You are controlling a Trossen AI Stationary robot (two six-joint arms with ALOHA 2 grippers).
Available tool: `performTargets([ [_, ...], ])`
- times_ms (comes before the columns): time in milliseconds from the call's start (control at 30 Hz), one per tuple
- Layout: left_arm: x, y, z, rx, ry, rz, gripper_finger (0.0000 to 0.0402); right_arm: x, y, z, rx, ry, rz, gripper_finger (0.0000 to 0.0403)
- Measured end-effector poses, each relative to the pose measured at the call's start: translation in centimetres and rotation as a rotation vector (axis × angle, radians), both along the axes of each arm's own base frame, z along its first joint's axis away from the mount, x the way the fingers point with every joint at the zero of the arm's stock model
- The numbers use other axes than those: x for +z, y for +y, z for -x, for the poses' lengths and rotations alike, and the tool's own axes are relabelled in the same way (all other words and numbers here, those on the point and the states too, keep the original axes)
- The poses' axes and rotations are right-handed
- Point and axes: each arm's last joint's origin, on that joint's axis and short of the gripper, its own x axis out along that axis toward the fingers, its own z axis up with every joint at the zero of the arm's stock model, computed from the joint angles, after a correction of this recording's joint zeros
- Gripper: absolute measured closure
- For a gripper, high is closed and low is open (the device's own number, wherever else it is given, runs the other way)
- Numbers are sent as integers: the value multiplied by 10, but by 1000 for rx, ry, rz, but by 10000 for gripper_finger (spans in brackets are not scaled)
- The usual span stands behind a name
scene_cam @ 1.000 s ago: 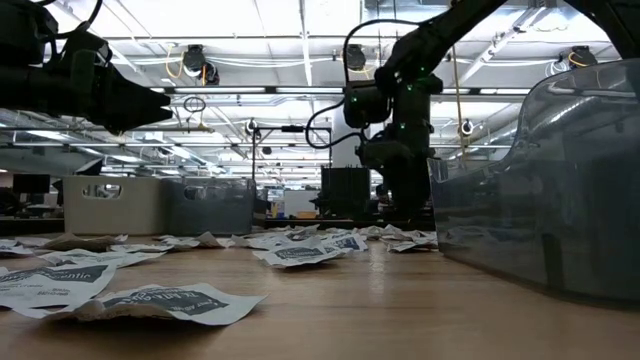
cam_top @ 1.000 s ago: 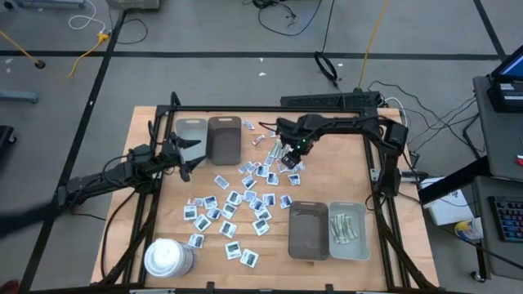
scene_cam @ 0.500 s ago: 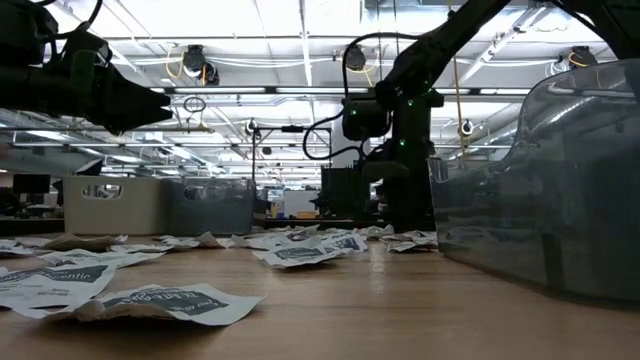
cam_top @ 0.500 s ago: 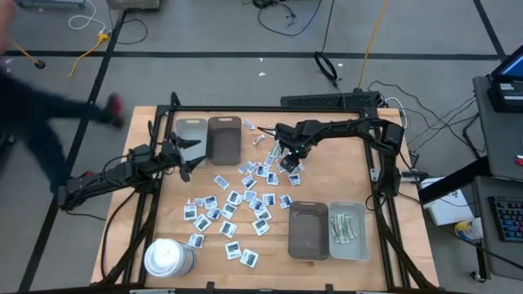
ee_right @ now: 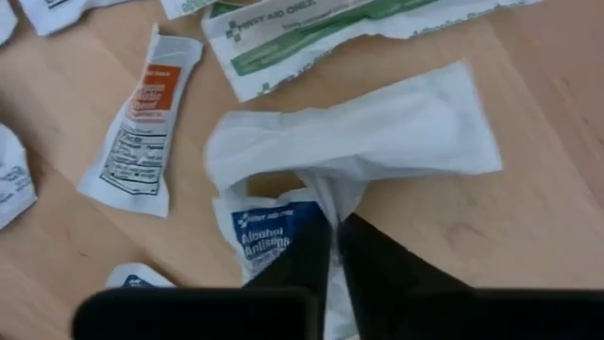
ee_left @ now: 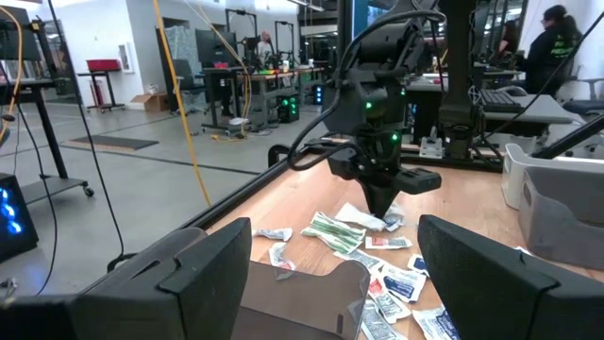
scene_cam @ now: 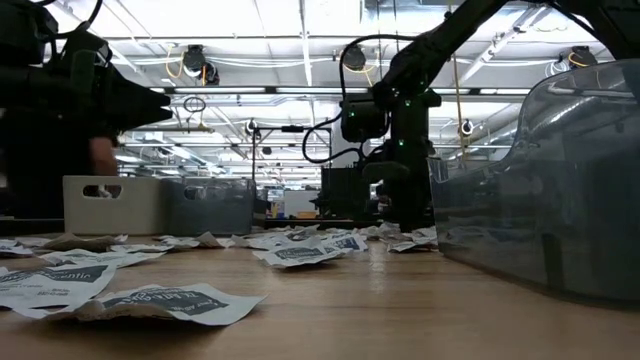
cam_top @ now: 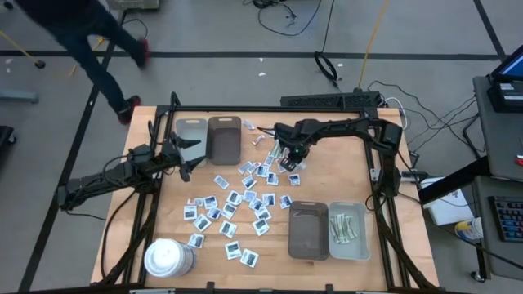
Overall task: Pick & Place First Aid Supplies
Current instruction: Put the white bandage pack into the bottom gray bin
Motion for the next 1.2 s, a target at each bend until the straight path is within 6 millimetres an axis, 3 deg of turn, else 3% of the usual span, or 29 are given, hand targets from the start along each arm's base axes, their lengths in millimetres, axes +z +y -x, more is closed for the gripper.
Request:
performTargets([
  [367, 0, 0, 0, 0, 0, 0, 96, 30, -2, -6, 22, 13, 0, 384],
  [733, 0, 0, 0, 0, 0, 0, 96, 31, -2, -6, 23, 14, 0, 401],
  [1000, 0, 0, 0, 0, 0, 0, 96, 56, 4, 6, -62, 1, -37, 402],
  [1200, 0, 0, 0, 0, 0, 0, 96, 66, 5, 14, -160, -14, -169, 402],
])
